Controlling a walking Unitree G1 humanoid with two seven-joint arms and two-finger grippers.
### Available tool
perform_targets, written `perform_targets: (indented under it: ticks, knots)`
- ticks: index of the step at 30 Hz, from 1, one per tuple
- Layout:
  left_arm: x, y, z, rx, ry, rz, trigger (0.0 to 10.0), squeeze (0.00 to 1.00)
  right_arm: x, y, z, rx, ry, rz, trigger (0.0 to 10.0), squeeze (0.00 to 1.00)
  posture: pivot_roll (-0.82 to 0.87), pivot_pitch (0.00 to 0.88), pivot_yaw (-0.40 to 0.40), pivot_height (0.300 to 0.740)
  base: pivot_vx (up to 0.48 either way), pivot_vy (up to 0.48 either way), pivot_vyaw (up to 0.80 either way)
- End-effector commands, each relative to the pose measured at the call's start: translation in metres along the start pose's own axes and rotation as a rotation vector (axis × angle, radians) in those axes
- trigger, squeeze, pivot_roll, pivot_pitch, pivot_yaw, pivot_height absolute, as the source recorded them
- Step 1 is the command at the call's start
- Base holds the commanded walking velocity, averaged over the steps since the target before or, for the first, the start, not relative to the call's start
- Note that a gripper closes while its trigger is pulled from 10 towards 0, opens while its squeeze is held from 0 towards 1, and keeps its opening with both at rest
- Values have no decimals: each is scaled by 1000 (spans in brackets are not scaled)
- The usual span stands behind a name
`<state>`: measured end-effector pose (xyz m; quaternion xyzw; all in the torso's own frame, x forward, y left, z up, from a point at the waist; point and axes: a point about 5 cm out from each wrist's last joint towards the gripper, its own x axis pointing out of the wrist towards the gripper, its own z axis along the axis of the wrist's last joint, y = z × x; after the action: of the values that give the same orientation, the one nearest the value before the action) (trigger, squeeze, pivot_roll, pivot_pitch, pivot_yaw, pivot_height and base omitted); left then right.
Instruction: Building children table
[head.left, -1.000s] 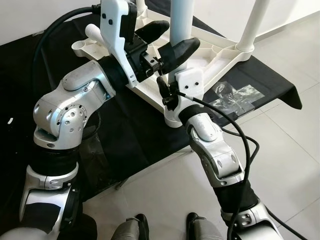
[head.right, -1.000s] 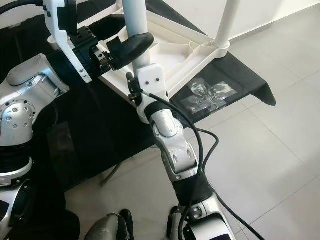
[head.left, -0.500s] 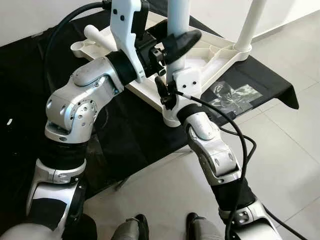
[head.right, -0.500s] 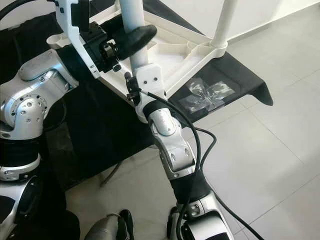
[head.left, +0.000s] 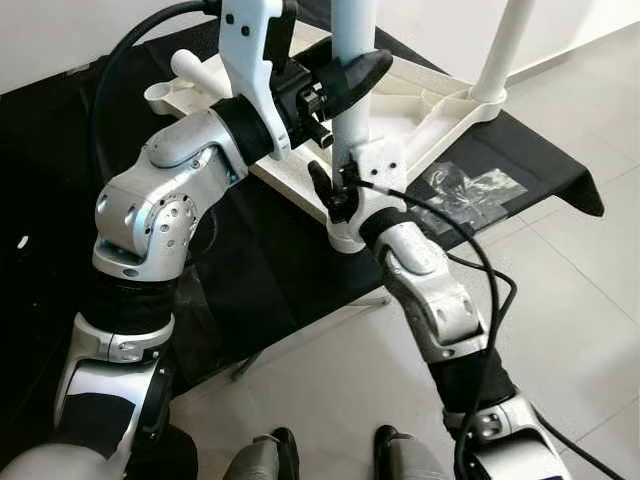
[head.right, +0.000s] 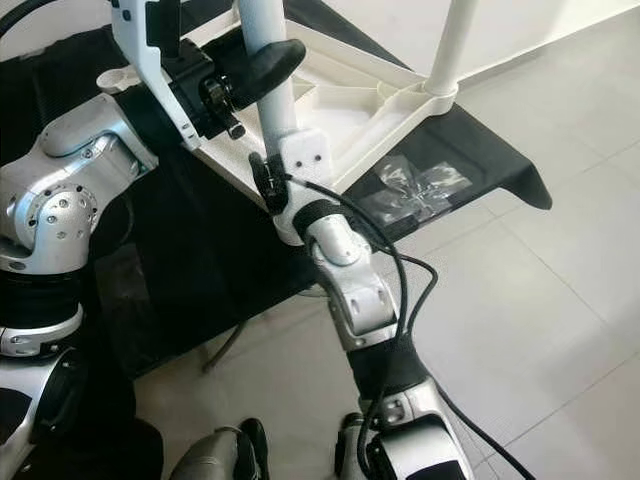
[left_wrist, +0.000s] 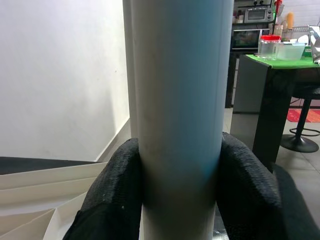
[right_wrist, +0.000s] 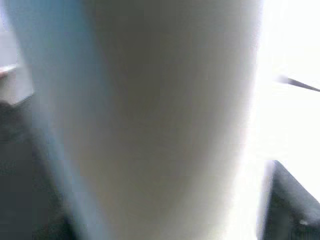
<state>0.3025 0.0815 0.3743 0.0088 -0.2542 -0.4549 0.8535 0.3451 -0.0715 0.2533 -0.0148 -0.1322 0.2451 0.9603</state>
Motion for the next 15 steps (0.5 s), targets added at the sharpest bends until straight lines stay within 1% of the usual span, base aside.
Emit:
perform_targets:
  ticks: [1, 2, 3, 4, 5, 6, 7, 8, 9, 10, 11, 14, 15]
  knots:
    - [2, -5, -4, -3, 24, -31, 0, 0, 6, 1, 27, 6, -106, 163, 10000, 1000, 31, 245, 106, 740, 0, 0, 0]
    - [2, -5, -4, -3, 24, -31, 0, 0, 6, 1, 27, 6, -106, 163, 10000, 1000, 31, 245, 106, 740, 0, 0, 0]
    - [2, -5, -4, -4, 22, -34, 0, 0, 6, -5, 37, -26, -121, 281, 10000, 1000, 29, 244, 106, 740, 0, 0, 0]
    - [2, -5, -4, -5, 21, -36, 0, 0, 6, -10, 44, -46, -128, 359, 10000, 1000, 29, 244, 106, 740, 0, 0, 0]
    - [2, -5, -4, -5, 21, -36, 0, 0, 6, -10, 44, -46, -128, 359, 10000, 1000, 29, 244, 106, 740, 0, 0, 0]
    - [2, -6, -4, -8, 18, -36, 0, 0, 1, -12, 49, -136, -118, 518, 10000, 1000, 32, 247, 109, 740, 0, 0, 0]
    - [2, -6, -4, -11, 16, -36, 0, 0, -4, -15, 50, -195, -78, 649, 10000, 871, 37, 250, 110, 740, 0, 0, 0]
    - [2, -6, -4, -11, 16, -36, 0, 0, -4, -15, 50, -195, -78, 649, 10000, 871, 37, 250, 110, 740, 0, 0, 0]
    - [2, -6, -3, -12, 15, -36, 0, 0, -7, -17, 49, -228, -46, 728, 10000, 871, 36, 250, 109, 740, 0, 0, 0]
    - [2, -6, -4, -15, 15, -36, 0, 0, -5, -22, 52, -241, -28, 773, 10000, 0, 37, 251, 110, 740, 0, 0, 0]
    - [2, -6, -4, -15, 15, -36, 0, 0, -5, -22, 52, -241, -28, 773, 10000, 0, 37, 251, 110, 740, 0, 0, 0]
    - [2, -7, -3, -20, 13, -37, 0, 0, 5, -36, 61, -232, -12, 811, 10000, 0, 41, 259, 113, 740, 0, 0, 0]
    - [2, -7, -3, -20, 13, -37, 0, 0, 5, -36, 61, -232, -12, 811, 10000, 0, 41, 259, 113, 740, 0, 0, 0]
